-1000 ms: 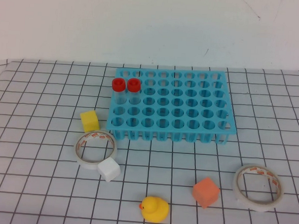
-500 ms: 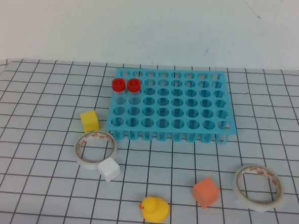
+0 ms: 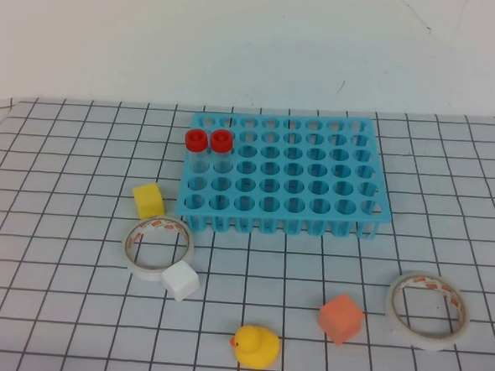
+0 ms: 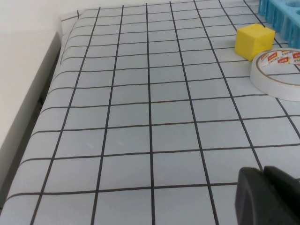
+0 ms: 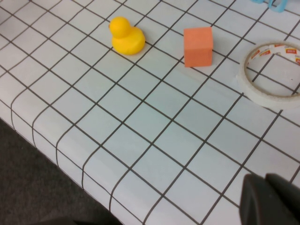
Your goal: Place the test tubes
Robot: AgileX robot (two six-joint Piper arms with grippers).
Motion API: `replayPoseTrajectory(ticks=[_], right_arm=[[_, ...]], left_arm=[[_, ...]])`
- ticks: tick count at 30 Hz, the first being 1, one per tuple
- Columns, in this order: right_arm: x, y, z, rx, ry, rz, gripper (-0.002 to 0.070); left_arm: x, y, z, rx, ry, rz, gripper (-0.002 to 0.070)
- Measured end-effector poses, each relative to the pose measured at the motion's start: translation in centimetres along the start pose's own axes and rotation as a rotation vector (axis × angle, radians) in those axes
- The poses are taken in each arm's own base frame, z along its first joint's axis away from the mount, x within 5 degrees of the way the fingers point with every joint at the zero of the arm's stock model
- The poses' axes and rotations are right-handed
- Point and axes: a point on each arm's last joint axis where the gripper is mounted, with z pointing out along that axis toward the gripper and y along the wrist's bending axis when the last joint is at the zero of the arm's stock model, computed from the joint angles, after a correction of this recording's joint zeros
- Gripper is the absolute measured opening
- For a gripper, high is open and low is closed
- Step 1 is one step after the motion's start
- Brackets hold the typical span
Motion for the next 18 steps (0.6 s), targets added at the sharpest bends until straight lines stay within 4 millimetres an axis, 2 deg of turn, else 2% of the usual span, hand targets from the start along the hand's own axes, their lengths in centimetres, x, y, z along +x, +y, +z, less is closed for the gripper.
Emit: replayPoseTrajectory(ticks=[11,18], right_arm=[[0.5,-0.6,-1.3,0.022,-0.089,0.049,-0.0001],[-1.1,-1.4,-2.4,0.256,-0.447,0.119,-0.0001]], left_arm=[[0.0,0.0,0.0,0.0,0.0,0.0,-0.0001],[0.0,0.0,0.0,0.0,0.0,-0.005,-0.0001]])
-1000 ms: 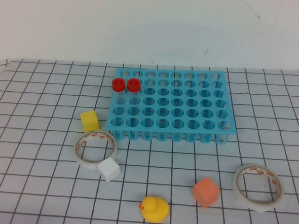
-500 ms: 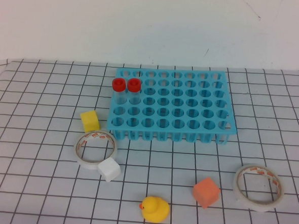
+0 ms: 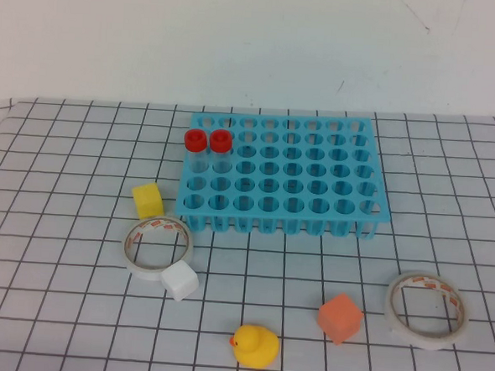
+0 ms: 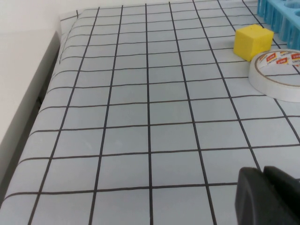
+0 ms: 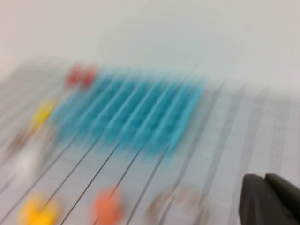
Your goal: Place the test tubes
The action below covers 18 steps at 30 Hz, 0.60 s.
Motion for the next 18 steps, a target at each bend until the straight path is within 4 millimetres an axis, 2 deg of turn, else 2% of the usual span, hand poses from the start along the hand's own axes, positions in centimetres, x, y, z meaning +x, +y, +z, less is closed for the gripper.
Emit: replayPoseTrajectory(ticks=[6,9,18], right_arm=[[-0.7,-0.9,0.1,0.268,-0.288,0.045,-0.0001],[-0.7,-1.3,-0.3,0.402,-0.369,0.064,-0.0001],[-1.3,-1.2,-0.6,0.412,-0.442,0.047,-0.0001]], left_arm=[[0.0,0.0,0.0,0.0,0.0,0.0,-0.0001],[0.0,0.0,0.0,0.0,0.0,-0.002,-0.0002],[0.0,0.0,0.0,0.0,0.0,-0.002,-0.0002]])
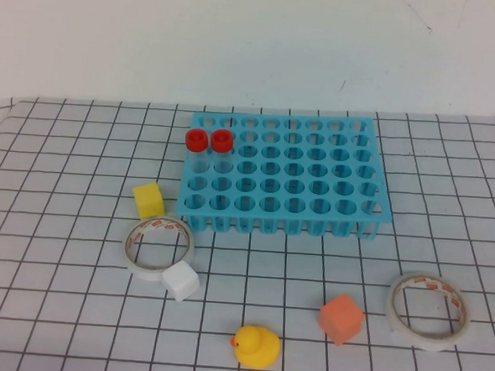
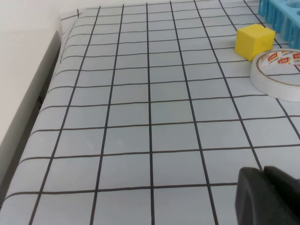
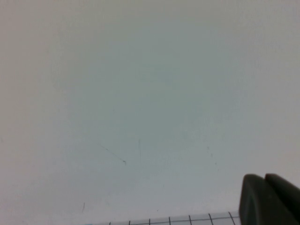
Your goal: Place the test tubes
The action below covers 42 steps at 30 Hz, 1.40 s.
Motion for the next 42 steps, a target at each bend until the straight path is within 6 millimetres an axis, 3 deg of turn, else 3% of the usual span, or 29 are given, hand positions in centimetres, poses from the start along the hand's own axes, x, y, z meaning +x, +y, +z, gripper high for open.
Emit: replayPoseTrajectory(ticks=[7,12,19,23,25,42], right_arm=[[-0.3,0.1,-0.2,-0.003,-0.049,-0.253,-0.0001],[1.6,-0.3,-0.7,0.043,-0.024,-0.303,-0.0001],[9.6,-1.2,-1.0,0.056,0.148,-0.203,-0.0001],[14.6,-2.0,-1.5,0.088,0.373,-0.161,-0.0001],[16.0,-2.2,-1.8,0.114,0.473,-0.15,-0.0001],[16.0,-2.4,-1.9,0.138,0.474,-0.145,-0.0001]], left_arm=[[0.0,0.0,0.0,0.0,-0.002,0.0,-0.0002],[0.0,0.0,0.0,0.0,-0.002,0.0,-0.0002],[0.0,0.0,0.0,0.0,-0.002,0.0,-0.0001],[0.0,0.0,0.0,0.0,-0.002,0.0,-0.0001],[0.0,0.0,0.0,0.0,-0.002,0.0,-0.0002],[0.0,0.0,0.0,0.001,0.0,-0.004,-0.0001]])
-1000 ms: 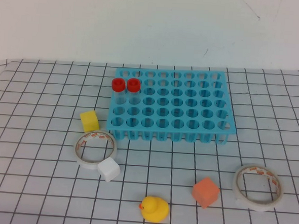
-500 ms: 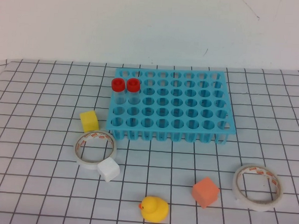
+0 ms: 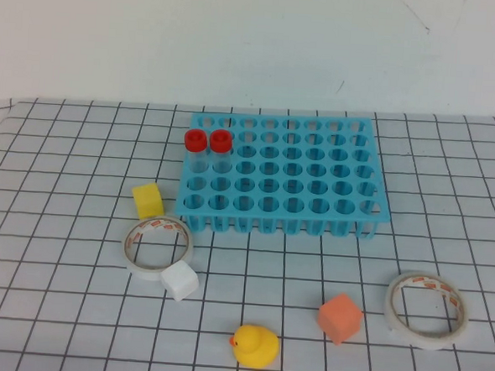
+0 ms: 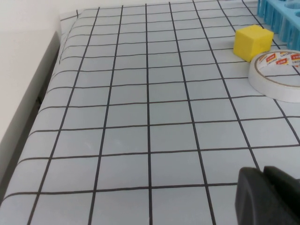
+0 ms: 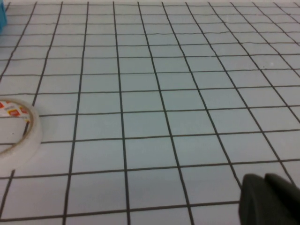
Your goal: Place the test tubes
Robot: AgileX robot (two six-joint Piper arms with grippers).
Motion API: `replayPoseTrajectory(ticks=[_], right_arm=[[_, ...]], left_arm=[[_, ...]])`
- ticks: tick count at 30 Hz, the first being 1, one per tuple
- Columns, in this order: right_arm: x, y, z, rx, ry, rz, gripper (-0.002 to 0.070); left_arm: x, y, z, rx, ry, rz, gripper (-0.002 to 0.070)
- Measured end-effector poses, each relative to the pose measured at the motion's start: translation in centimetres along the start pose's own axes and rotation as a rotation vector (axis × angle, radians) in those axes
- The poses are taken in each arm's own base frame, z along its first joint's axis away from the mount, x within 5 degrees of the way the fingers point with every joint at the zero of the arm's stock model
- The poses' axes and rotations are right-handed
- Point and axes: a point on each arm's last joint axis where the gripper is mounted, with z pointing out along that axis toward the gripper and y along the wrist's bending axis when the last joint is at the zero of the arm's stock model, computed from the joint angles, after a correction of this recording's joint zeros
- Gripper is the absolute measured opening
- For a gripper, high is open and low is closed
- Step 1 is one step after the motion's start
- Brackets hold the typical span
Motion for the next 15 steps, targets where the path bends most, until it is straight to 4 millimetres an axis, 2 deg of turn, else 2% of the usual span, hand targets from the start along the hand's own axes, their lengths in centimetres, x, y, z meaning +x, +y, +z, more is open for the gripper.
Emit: replayPoseTrajectory(ticks=[15], right_arm=[[0.01,0.06,0.0,-0.012,0.001,-0.004,-0.0001]], left_arm=[[0.0,0.0,0.0,0.0,0.0,0.0,-0.0001]])
